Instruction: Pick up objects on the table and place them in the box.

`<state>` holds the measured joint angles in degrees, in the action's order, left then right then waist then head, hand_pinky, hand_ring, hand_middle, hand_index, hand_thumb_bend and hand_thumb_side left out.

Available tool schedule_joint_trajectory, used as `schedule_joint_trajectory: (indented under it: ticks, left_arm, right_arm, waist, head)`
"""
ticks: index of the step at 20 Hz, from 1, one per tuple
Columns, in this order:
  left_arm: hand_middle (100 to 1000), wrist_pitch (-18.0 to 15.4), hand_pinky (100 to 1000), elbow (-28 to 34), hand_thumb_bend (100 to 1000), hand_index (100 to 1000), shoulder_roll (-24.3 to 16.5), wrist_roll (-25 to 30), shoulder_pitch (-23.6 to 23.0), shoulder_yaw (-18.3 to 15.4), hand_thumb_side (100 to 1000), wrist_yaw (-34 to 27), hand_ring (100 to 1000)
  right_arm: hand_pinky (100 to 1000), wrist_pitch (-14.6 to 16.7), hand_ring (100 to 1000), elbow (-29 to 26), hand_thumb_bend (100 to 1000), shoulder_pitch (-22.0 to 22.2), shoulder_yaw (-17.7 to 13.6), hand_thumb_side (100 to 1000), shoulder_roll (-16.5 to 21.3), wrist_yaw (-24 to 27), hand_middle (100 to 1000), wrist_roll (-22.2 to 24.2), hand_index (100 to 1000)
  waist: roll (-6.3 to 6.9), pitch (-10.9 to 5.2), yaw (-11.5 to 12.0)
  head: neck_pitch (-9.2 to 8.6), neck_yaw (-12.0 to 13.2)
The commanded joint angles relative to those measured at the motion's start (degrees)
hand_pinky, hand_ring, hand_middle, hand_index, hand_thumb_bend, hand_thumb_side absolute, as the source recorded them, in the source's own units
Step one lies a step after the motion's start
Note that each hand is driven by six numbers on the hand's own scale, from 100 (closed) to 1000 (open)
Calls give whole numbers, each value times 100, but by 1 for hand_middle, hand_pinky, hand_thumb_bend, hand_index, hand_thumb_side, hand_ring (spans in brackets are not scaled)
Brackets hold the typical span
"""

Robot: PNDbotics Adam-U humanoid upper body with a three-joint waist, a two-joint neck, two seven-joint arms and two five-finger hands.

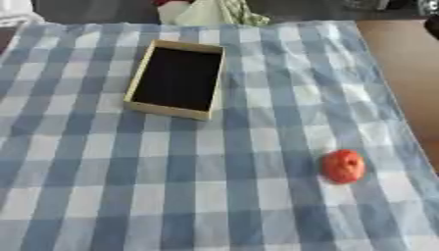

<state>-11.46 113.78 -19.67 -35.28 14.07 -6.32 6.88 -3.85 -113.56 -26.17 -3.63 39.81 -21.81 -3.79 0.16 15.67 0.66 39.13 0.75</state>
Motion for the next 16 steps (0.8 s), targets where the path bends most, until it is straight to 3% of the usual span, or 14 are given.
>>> schedule_joint_trajectory:
  ticks: [1, 5, 9, 16]
  left_arm:
    - [687, 12, 748, 81, 555, 816, -209, 15, -2, -47, 656, 37, 756]
    - [687, 20, 748, 81, 555, 816, -235, 25, -16, -37, 656, 45, 756]
    - [687, 22, 749, 81, 555, 816, -239, 40, -17, -29, 657, 43, 756]
    - [687, 28, 749, 81, 555, 816, -258, 66, -26, -18, 657, 42, 757]
  right_arm:
    - [698, -218, 754, -99, 100, 1, 166, 727, 591, -281, 643, 230, 821]
    - [717, -413, 764, -59, 100, 147, 379, 754, 1154, -585, 663, 575, 824]
    - [735, -478, 773, -93, 100, 324, 423, 781, 1708, -499, 680, 937, 825]
    - [760, -398, 791, -103, 100, 467, 444, 792, 2064, -373, 712, 1595, 832]
  waist:
    - [-24, -131, -25]
    - [-44, -157, -36]
    - [-41, -161, -26]
    - [-55, -177, -34]
  head:
    - [22, 37]
    - [49, 47]
    - [49, 52]
    - [66, 21]
